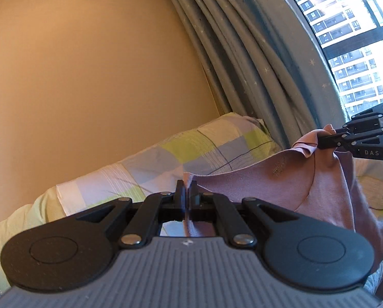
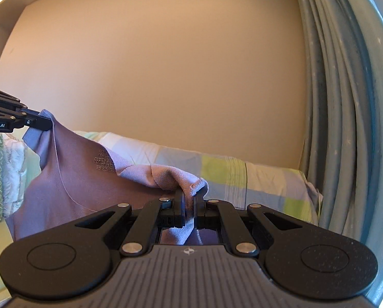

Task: Fold clothes
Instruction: 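Raise the top by its shoulders with both grippers and lay it flat, then grasp the hem with the left gripper and pull it to straighten the top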

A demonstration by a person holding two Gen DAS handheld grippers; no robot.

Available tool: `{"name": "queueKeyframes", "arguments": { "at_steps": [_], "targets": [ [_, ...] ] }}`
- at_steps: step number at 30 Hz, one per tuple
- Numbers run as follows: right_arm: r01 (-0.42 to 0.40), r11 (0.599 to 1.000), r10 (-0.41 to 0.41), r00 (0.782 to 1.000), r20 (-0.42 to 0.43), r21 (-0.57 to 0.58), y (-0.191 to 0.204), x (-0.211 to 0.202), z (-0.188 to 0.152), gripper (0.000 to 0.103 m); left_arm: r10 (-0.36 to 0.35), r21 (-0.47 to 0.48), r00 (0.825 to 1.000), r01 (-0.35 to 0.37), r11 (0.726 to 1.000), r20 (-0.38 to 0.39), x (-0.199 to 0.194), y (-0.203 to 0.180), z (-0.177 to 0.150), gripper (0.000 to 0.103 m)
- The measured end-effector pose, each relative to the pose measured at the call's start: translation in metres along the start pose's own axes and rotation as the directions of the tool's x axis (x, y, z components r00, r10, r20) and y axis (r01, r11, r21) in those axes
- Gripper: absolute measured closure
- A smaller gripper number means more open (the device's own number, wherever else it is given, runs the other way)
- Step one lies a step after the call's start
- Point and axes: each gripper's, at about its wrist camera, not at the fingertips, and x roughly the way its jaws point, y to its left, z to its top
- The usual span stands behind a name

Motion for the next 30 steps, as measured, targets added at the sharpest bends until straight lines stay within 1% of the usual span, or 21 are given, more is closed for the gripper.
{"name": "queueKeyframes", "arguments": {
  "at_steps": [3, 5, 6, 7, 8, 9, 10, 11, 12, 13, 14, 15, 16, 19, 20, 21, 22, 24, 25, 28, 30],
  "targets": [
    [0.019, 1.000, -0.019, 0.999, -0.051, -0.008, -0.009, 0.043, -0.023, 0.098, 0.000, -0.037, 0.998, -0.003, 0.999, -0.064, 0.073, -0.007, -0.030, 0.103],
    [0.026, 1.000, -0.026, 0.994, -0.102, 0.000, -0.019, 0.084, -0.051, 0.098, -0.014, -0.082, 0.992, 0.004, 0.997, -0.128, 0.130, -0.013, -0.063, 0.102],
    [0.031, 1.000, -0.030, 0.991, -0.129, 0.005, -0.024, 0.105, -0.066, 0.098, -0.025, -0.109, 0.986, 0.007, 0.994, -0.163, 0.156, -0.016, -0.080, 0.098],
    [0.036, 0.999, -0.035, 0.987, -0.159, 0.008, -0.029, 0.127, -0.082, 0.098, -0.038, -0.144, 0.977, 0.007, 0.990, -0.212, 0.184, -0.019, -0.100, 0.095],
    [0.041, 0.999, -0.038, 0.979, -0.203, 0.009, -0.033, 0.152, -0.100, 0.097, -0.050, -0.180, 0.965, 0.003, 0.984, -0.259, 0.210, -0.021, -0.120, 0.082],
    [0.039, 0.999, -0.033, 0.963, -0.267, 0.016, -0.040, 0.180, -0.123, 0.086, -0.055, -0.218, 0.952, -0.012, 0.976, -0.301, 0.227, -0.023, -0.141, 0.075],
    [0.043, 0.999, -0.033, 0.945, -0.326, 0.024, -0.046, 0.204, -0.146, 0.066, -0.063, -0.251, 0.939, -0.026, 0.968, -0.338, 0.242, -0.024, -0.160, 0.072],
    [0.060, 0.998, -0.042, 0.927, -0.373, 0.036, -0.051, 0.221, -0.166, 0.062, -0.072, -0.270, 0.930, -0.030, 0.962, -0.359, 0.245, -0.025, -0.177, 0.073],
    [0.074, 0.996, -0.047, 0.912, -0.408, 0.050, -0.056, 0.233, -0.184, 0.062, -0.081, -0.286, 0.921, -0.033, 0.958, -0.380, 0.247, -0.027, -0.194, 0.072],
    [0.081, 0.994, -0.043, 0.906, -0.421, 0.072, -0.062, 0.235, -0.195, 0.062, -0.095, -0.291, 0.912, -0.028, 0.956, -0.399, 0.242, -0.028, -0.210, 0.072],
    [0.088, 0.992, -0.039, 0.900, -0.433, 0.093, -0.067, 0.237, -0.207, 0.061, -0.111, -0.301, 0.898, -0.025, 0.953, -0.425, 0.234, -0.026, -0.226, 0.072],
    [0.093, 0.989, -0.034, 0.895, -0.446, 0.112, -0.072, 0.237, -0.218, 0.057, -0.134, -0.319, 0.885, -0.017, 0.948, -0.446, 0.228, -0.027, -0.238, 0.072],
    [0.093, 0.988, -0.026, 0.889, -0.458, 0.125, -0.074, 0.231, -0.228, 0.052, -0.165, -0.348, 0.872, -0.006, 0.937, -0.461, 0.214, -0.025, -0.250, 0.070],
    [0.080, 0.983, 0.016, 0.863, -0.505, 0.168, -0.077, 0.195, -0.247, 0.048, -0.272, -0.441, 0.832, 0.036, 0.897, -0.484, 0.172, -0.028, -0.276, 0.065],
    [0.075, 0.980, 0.032, 0.853, -0.521, 0.182, -0.078, 0.180, -0.253, 0.046, -0.309, -0.475, 0.816, 0.049, 0.879, -0.488, 0.155, -0.031, -0.281, 0.061],
    [0.070, 0.978, 0.048, 0.843, -0.536, 0.197, -0.079, 0.166, -0.258, 0.042, -0.345, -0.506, 0.801, 0.062, 0.860, -0.489, 0.139, -0.035, -0.287, 0.060],
    [0.065, 0.975, 0.064, 0.832, -0.551, 0.211, -0.080, 0.152, -0.264, 0.039, -0.379, -0.527, 0.786, 0.081, 0.846, -0.488, 0.124, -0.039, -0.291, 0.060],
    [0.056, 0.970, 0.096, 0.808, -0.581, 0.238, -0.081, 0.122, -0.275, 0.039, -0.433, -0.556, 0.758, 0.113, 0.823, -0.487, 0.096, -0.051, -0.294, 0.060],
    [0.054, 0.968, 0.107, 0.794, -0.598, 0.245, -0.081, 0.106, -0.279, 0.039, -0.452, -0.562, 0.744, 0.126, 0.818, -0.491, 0.085, -0.059, -0.294, 0.060],
    [0.051, 0.961, 0.137, 0.767, -0.627, 0.272, -0.078, 0.060, -0.291, 0.039, -0.507, -0.578, 0.700, 0.163, 0.799, -0.503, 0.052, -0.080, -0.296, 0.060],
    [0.059, 0.954, 0.153, 0.749, -0.645, 0.294, -0.075, 0.035, -0.299, 0.039, -0.532, -0.587, 0.671, 0.174, 0.791, -0.517, 0.037, -0.095, -0.295, 0.060]
  ]
}}
